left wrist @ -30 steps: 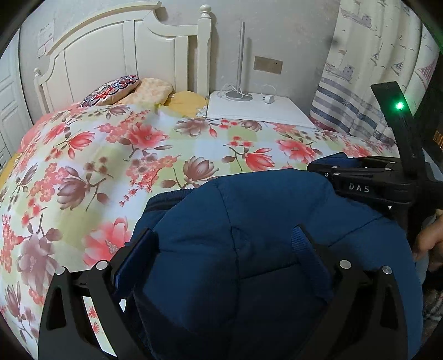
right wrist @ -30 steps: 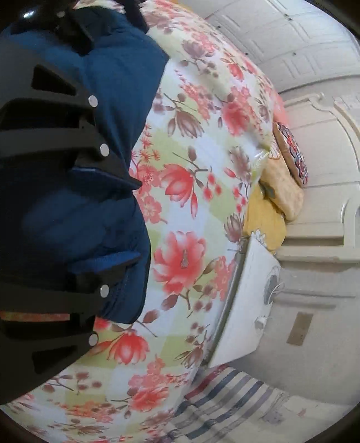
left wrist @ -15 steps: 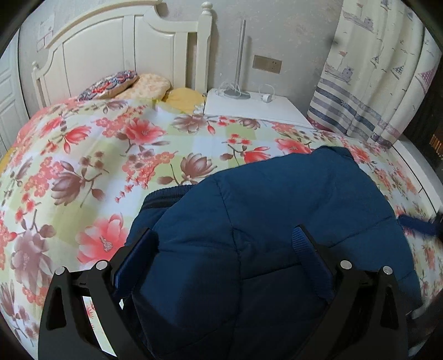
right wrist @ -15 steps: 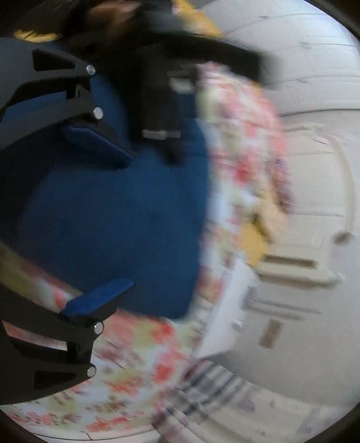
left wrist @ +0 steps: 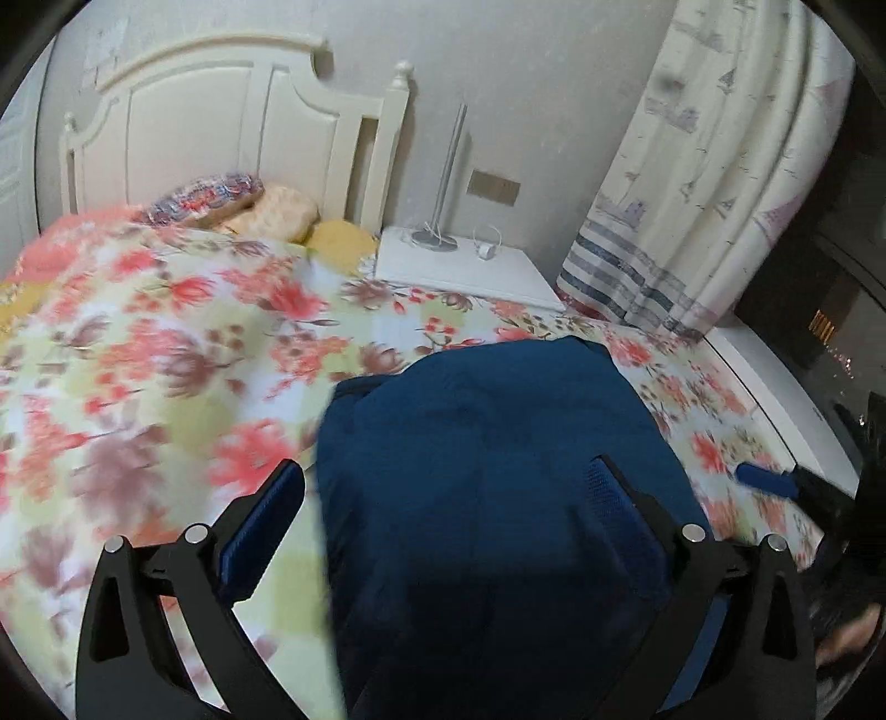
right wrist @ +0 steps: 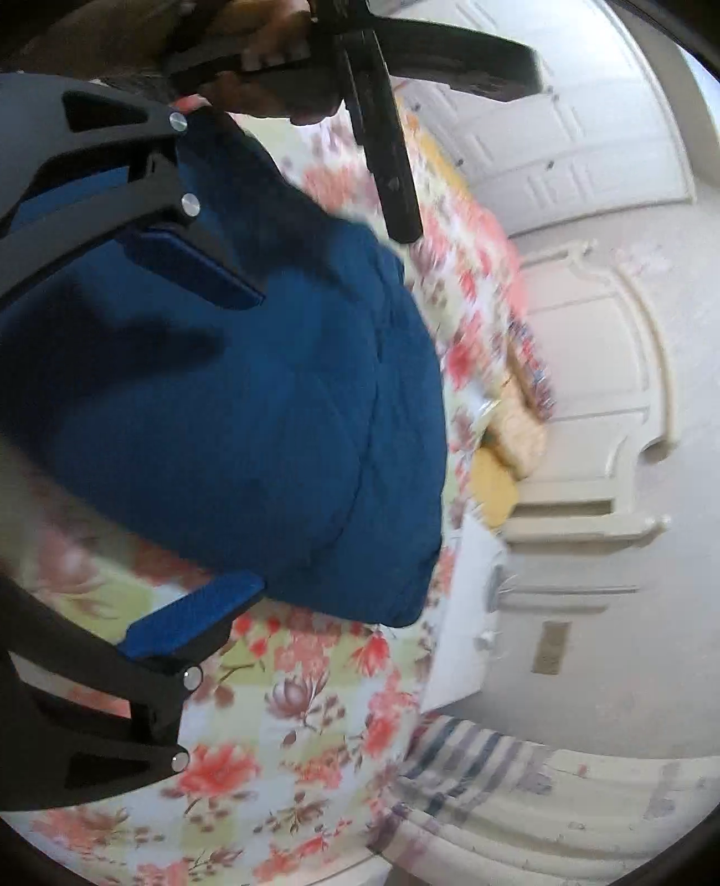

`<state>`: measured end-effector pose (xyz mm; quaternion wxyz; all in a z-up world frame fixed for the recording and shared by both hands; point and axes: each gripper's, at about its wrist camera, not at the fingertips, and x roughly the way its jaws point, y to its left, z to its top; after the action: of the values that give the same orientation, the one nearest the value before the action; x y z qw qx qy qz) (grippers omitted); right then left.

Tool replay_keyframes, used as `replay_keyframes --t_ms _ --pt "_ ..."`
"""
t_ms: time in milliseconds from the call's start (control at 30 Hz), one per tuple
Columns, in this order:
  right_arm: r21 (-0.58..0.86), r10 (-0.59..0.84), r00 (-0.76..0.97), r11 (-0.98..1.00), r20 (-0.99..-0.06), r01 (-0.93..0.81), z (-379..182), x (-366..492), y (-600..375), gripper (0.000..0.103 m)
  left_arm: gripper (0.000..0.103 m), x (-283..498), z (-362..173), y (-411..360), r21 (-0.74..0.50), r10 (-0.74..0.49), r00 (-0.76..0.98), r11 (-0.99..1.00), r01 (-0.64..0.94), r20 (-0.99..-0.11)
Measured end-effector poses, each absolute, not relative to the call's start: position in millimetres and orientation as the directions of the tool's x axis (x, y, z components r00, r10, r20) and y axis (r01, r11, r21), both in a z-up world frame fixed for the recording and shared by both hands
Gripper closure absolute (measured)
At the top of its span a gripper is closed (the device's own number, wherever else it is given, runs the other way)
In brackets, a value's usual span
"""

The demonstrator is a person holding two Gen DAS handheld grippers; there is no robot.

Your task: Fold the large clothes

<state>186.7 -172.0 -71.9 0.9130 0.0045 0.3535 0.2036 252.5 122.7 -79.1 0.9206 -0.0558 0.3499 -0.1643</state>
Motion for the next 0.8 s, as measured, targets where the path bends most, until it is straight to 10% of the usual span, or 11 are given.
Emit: replay_keyframes --t_ms 267,533,600,633,800 --pt "0.442 0.533 0.512 0.846 -0.673 -0.300 -112 156 -198 0.003 0.005 253 -140 156 -0.429 -0.460 0.501 0.884 0.184 -0.733" --pt "-0.045 0.259 0.638 0.907 -0.725 -0.419 -137 61 -144 0.004 0.004 255 -161 166 -0.509 -0.521 0.470 0.845 0.164 -0.713" --pt "-0.168 0.171 0.719 0.912 -0.674 -0.375 -142 58 -130 0.018 0.004 256 -166 166 -0.520 -0.529 0.474 0.838 0.163 -0.703" --pt "-0.171 0.161 0.723 0.916 -0.672 -0.363 -142 61 -130 0.053 0.004 256 -167 165 -0.524 -0.532 0.477 0.836 0.164 -0.700" --pt "-0.117 0.198 0.761 0.934 -0.617 -0.338 -117 56 -139 0.068 0.004 246 -158 163 -0.436 -0.458 0.530 0.883 0.174 -0.714"
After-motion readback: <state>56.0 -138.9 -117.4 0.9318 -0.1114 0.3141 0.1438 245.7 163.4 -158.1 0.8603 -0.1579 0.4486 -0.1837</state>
